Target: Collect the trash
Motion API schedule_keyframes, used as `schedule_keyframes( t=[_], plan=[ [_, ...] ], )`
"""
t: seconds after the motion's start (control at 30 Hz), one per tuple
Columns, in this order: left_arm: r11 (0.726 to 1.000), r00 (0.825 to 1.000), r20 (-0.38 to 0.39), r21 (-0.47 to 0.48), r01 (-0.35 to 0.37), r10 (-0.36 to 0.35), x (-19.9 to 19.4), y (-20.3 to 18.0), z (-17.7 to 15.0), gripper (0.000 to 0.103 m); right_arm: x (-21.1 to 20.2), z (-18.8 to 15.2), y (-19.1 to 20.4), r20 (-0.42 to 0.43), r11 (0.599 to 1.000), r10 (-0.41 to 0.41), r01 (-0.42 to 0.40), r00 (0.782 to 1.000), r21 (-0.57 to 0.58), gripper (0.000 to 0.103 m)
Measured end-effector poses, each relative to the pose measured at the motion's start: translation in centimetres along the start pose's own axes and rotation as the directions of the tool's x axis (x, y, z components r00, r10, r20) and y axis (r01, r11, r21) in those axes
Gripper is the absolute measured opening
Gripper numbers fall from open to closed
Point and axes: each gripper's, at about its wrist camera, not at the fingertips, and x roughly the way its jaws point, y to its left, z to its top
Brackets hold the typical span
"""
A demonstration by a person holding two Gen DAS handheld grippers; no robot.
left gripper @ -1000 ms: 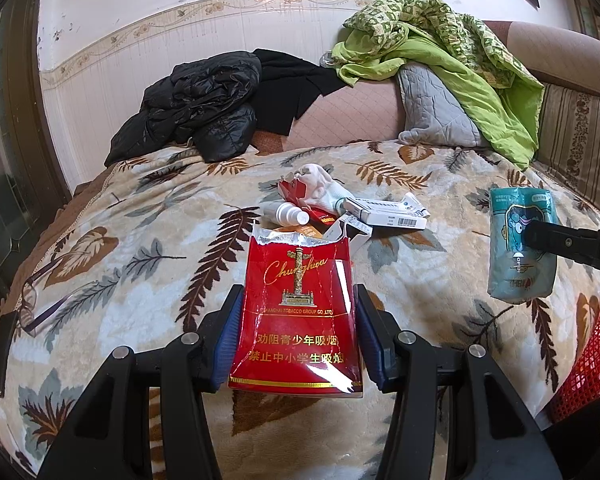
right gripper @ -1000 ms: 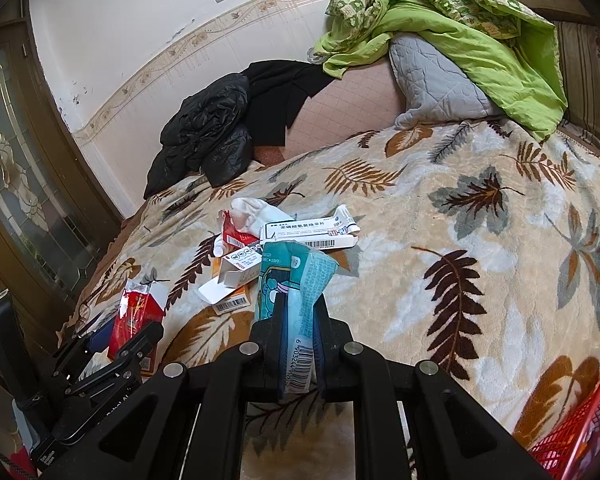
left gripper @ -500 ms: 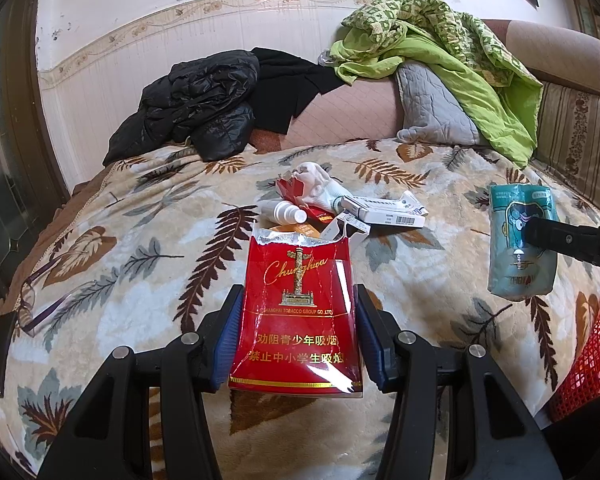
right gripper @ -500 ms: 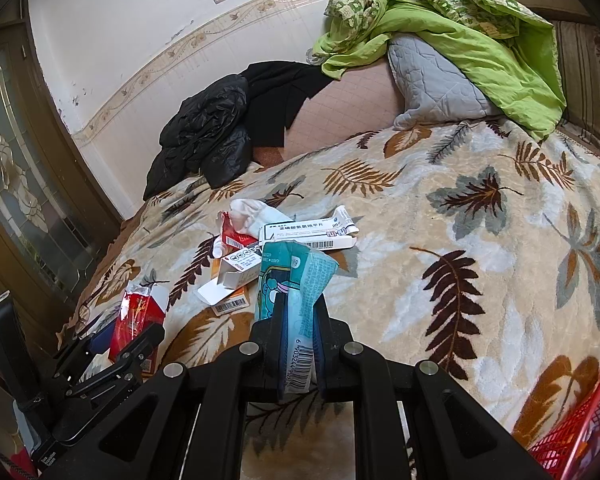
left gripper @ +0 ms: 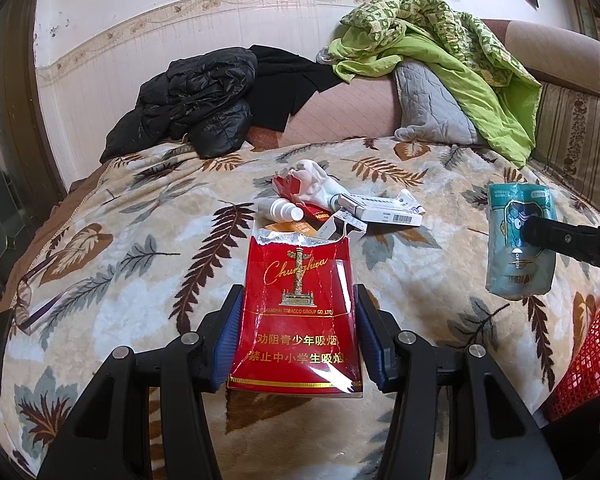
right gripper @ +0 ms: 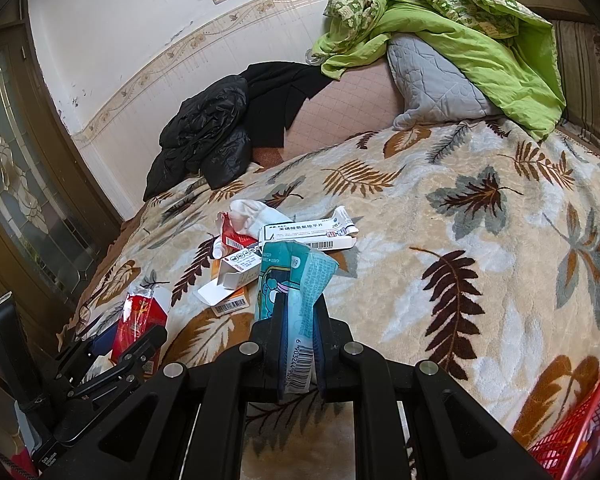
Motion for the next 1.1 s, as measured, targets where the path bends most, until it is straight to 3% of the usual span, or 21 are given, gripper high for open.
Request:
schedule_keyframes(
  t=[0.7,0.93,1.1],
  plan=[
    [0.999,0.999,0.003,0.002,0.049,-0.049,-0.5,-1.2,-0.2,0.051,-0.6,0.2,-0.6,0.020,1.000,-0.001,0.000,1.000,0.023,0.011],
    [0.985,0.985,0.043,0.035,0.169,-0.170,-1.9,-3.0,0.2,0.051,-3.8,-0.1,-3.2,0.048,0.992,-0.001,-0.005,0.999,0.128,0.011],
    [0.948,0.950,0.024,0.082,0.307,-0.310,-3.0,-5.2,0.0,0.051,-7.6,-0.8,-5.2,0.053,0.988,-0.037,0.028,0.998,0.155,0.011]
  ],
)
